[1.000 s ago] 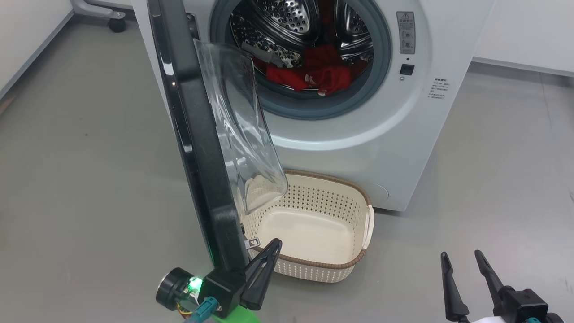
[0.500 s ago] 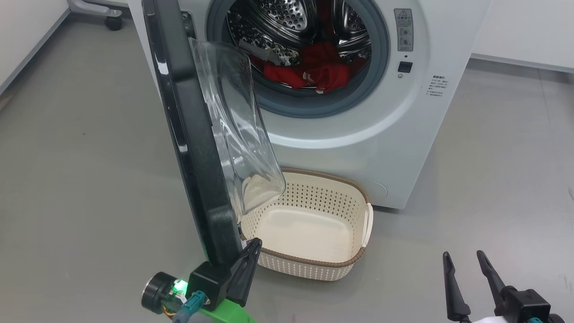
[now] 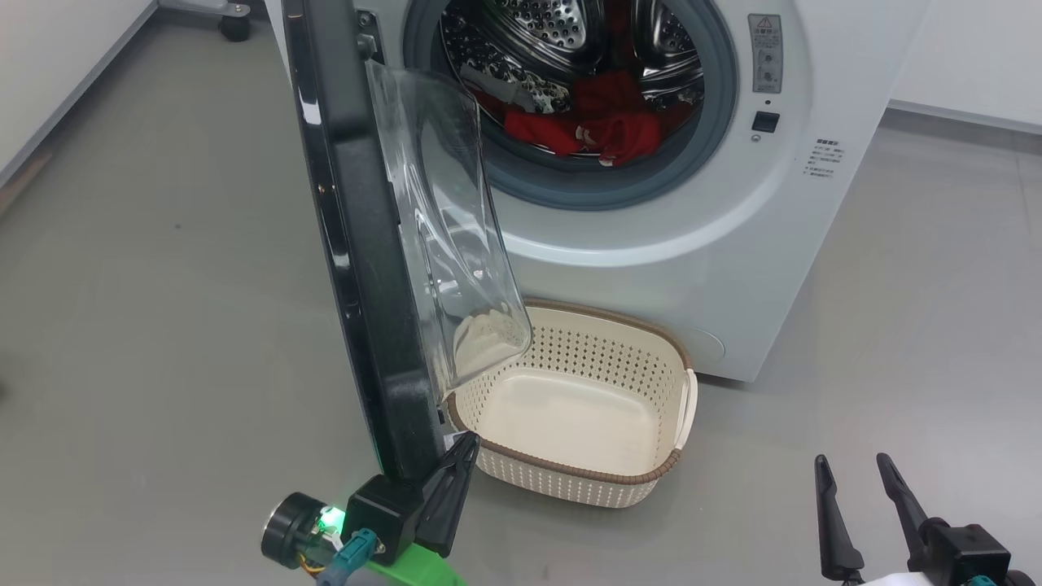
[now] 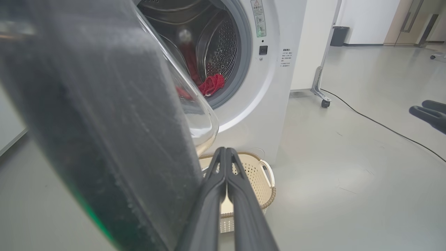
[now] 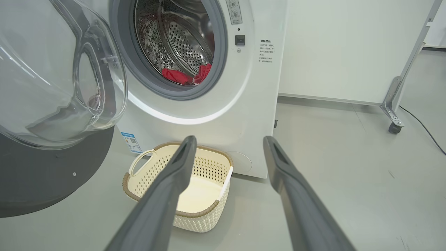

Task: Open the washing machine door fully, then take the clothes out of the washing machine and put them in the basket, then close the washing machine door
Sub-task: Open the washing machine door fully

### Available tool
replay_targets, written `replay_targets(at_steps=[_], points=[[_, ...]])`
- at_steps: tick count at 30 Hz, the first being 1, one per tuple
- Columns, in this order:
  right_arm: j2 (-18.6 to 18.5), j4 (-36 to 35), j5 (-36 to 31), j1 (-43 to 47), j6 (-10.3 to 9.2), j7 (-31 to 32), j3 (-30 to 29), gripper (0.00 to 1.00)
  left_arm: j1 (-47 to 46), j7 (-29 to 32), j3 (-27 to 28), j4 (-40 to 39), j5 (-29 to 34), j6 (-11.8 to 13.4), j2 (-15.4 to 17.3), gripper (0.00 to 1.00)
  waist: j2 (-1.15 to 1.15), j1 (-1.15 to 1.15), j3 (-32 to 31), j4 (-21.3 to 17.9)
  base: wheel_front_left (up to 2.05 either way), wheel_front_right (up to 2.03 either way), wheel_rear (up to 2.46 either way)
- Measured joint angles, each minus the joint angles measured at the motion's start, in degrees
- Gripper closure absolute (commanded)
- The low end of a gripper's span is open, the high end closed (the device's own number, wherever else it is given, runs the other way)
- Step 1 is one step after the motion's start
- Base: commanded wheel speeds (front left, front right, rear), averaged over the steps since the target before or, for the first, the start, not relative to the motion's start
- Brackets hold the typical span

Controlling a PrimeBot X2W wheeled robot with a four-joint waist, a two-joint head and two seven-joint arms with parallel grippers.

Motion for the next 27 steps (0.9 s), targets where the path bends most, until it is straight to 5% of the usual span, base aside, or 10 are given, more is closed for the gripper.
replay_targets(at_steps=[27], points=[[-0.1, -0.1, -1.6, -0.1, 1.56, 0.0, -0.7, 0.00, -0.2, -2.1, 1.9, 0.3, -0.1, 2.5, -0.1, 1.00, 0.00, 0.00, 1.1, 9.0, 0.00, 0.00, 0.00]])
